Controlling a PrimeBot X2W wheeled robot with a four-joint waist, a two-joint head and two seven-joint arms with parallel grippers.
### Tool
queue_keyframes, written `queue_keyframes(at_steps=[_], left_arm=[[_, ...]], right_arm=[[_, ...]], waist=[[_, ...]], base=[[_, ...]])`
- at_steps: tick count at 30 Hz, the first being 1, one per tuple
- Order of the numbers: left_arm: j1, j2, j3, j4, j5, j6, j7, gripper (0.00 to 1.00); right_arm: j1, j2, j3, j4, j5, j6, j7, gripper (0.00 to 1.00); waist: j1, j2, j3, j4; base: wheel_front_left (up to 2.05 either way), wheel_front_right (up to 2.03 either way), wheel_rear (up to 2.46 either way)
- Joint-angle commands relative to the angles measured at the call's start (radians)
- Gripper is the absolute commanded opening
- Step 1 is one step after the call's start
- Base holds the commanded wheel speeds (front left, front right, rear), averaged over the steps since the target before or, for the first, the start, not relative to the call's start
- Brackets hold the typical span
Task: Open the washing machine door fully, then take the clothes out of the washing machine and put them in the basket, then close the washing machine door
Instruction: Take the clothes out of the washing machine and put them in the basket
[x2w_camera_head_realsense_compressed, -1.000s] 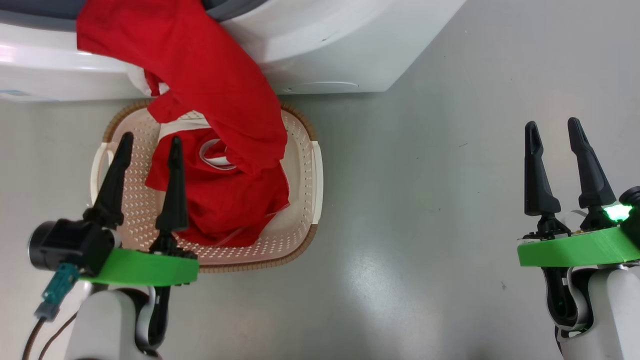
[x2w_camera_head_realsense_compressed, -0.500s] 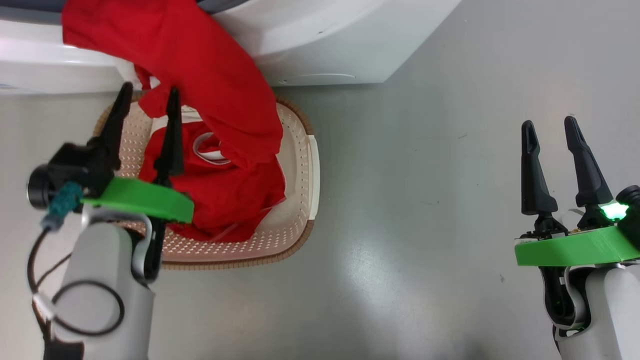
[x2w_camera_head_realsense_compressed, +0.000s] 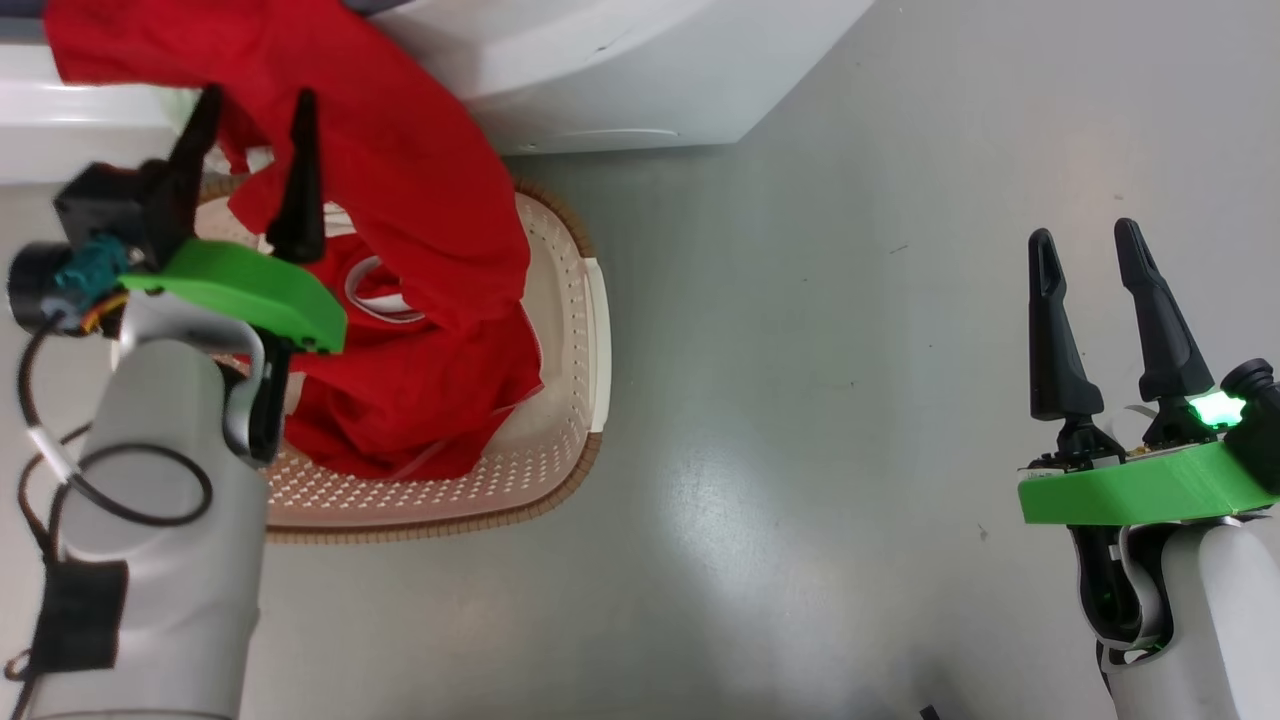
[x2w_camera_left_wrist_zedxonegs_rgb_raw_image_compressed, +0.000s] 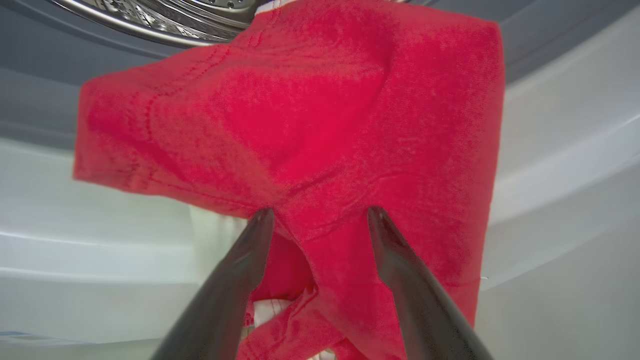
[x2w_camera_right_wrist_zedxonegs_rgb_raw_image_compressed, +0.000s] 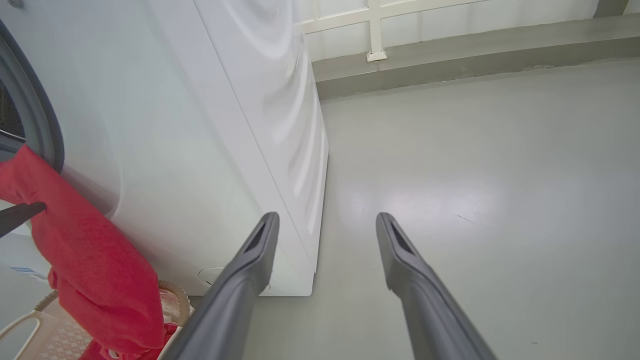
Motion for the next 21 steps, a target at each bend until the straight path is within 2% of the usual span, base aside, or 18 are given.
queue_keyframes(at_steps=[1, 5, 7, 8, 9, 12, 13, 21], left_arm=[[-0.008, 0.050, 0.028, -0.004, 0.014, -0.005, -0.004, 1.00], [-0.051, 0.057, 0.042, 0.034, 0.016, -0.005, -0.004, 0.98], [-0.067, 0.059, 0.045, 0.045, 0.018, -0.005, -0.004, 0.60], [-0.073, 0.059, 0.046, 0.049, 0.018, -0.005, -0.004, 0.47], [-0.077, 0.060, 0.047, 0.051, 0.018, -0.005, -0.004, 0.40], [-0.084, 0.060, 0.046, 0.053, 0.015, -0.005, -0.004, 0.07], [-0.084, 0.059, 0.045, 0.052, 0.013, -0.005, -0.004, 0.00], [-0.039, 0.043, 0.038, 0.014, -0.004, -0.005, -0.004, 0.00]], right_arm=[[-0.001, 0.001, 0.024, -0.024, 0.005, 0.007, -0.006, 1.00], [-0.006, 0.001, 0.026, -0.025, 0.007, 0.007, -0.006, 1.00], [-0.009, 0.001, 0.027, -0.025, 0.008, 0.007, -0.006, 1.00], [-0.009, 0.001, 0.027, -0.025, 0.009, 0.007, -0.006, 1.00], [-0.010, 0.001, 0.027, -0.025, 0.009, 0.007, -0.006, 1.00], [-0.010, 0.001, 0.025, -0.026, 0.010, 0.007, -0.006, 1.00], [-0.010, 0.001, 0.024, -0.026, 0.010, 0.007, -0.006, 1.00], [-0.011, 0.001, 0.015, -0.026, 0.006, 0.007, -0.006, 1.00]], waist=[[0.0000, -0.0001, 0.006, -0.004], [0.0000, -0.0001, 0.014, -0.010], [0.0000, -0.0001, 0.017, -0.013], [0.0000, -0.0001, 0.018, -0.015], [0.0000, -0.0001, 0.019, -0.016], [0.0000, -0.0001, 0.020, -0.017], [0.0000, -0.0001, 0.021, -0.017], [0.0000, -0.0001, 0.017, -0.003]], base=[[0.00, 0.00, 0.00], [0.00, 0.00, 0.00], [0.00, 0.00, 0.00], [0.00, 0.00, 0.00], [0.00, 0.00, 0.00], [0.00, 0.00, 0.00], [0.00, 0.00, 0.00], [0.00, 0.00, 0.00]])
